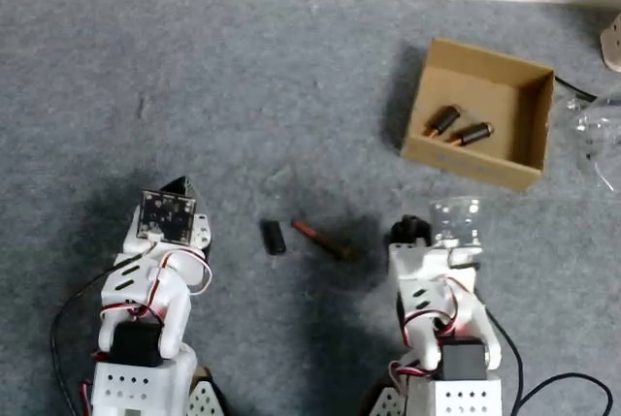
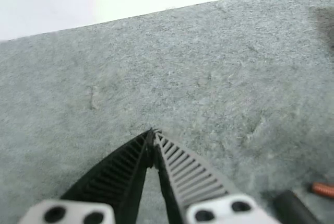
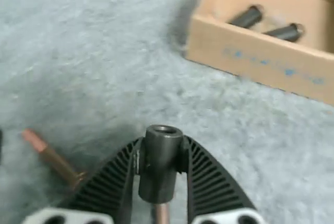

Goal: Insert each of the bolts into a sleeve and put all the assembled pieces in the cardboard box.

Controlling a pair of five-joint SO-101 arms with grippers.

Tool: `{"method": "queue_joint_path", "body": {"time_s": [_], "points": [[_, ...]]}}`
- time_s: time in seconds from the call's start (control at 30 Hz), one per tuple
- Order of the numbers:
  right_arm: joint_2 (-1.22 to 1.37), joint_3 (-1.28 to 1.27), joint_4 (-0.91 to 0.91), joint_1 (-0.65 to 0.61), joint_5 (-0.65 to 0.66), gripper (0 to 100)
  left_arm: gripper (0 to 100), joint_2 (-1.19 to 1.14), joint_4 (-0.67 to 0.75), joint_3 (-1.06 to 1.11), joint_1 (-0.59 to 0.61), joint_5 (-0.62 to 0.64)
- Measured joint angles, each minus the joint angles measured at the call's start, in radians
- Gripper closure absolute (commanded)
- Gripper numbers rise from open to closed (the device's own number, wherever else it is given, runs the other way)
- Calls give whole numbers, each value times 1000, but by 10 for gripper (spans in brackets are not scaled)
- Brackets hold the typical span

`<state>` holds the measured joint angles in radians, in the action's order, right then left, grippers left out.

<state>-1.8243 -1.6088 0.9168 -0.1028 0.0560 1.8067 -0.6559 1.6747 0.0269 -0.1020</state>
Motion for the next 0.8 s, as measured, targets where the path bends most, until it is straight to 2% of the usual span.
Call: {"method": "queue_joint_path", "body": {"time_s": [0.13,0.33,0.4,0.57,0.8], "points": [[0,0,0,66,-20,995,993,0,-5,-15,-41,-91],[0,0,-6,133,-20,995,992,0,-180,-153,-210,-218],[0,0,-6,133,-20,995,992,-41,-198,-187,-262,-259],[0,0,-8,152,-25,995,991,-316,-203,-307,-344,-374],[0,0,-34,206,-75,995,989,-887,-195,-577,-489,-483]]}}
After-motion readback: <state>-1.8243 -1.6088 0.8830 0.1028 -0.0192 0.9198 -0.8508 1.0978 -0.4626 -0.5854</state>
